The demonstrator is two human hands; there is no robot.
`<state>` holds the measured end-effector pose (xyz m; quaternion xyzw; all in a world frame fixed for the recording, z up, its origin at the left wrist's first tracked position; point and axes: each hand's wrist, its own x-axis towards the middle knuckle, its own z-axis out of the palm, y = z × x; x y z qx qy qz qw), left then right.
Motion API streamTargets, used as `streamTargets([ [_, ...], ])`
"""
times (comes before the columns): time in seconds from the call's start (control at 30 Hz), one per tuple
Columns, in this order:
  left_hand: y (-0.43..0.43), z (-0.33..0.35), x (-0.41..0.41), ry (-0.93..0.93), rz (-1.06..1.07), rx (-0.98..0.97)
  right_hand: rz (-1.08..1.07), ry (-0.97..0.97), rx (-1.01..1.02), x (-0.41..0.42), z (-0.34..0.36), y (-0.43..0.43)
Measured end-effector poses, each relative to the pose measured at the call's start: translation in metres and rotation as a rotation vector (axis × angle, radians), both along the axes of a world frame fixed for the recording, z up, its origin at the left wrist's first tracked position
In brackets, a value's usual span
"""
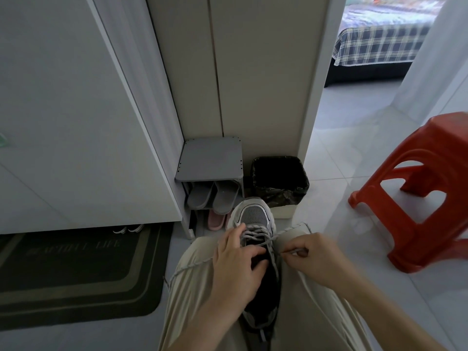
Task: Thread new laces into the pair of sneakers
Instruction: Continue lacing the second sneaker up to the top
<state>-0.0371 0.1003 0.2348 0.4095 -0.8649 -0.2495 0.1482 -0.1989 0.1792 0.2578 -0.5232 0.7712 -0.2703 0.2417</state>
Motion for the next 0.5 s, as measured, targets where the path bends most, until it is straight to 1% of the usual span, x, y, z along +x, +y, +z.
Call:
streamTargets([
  [0.13, 0.002, -0.005, -0.001, 0.043, 0.033, 0.041, -0.001, 0.030, -0.019, 0.000, 0.002, -0.003],
  [0.27, 0.004, -0.008, -0.001, 0.087, 0.063, 0.066, 0.046, 0.112, 0.042, 0.000, 0.006, -0.006],
  [0.5, 0.009, -0.016, -0.002, 0.236, 0.121, 0.154, 0.087, 0.236, 0.079, 0.002, 0.008, -0.011],
])
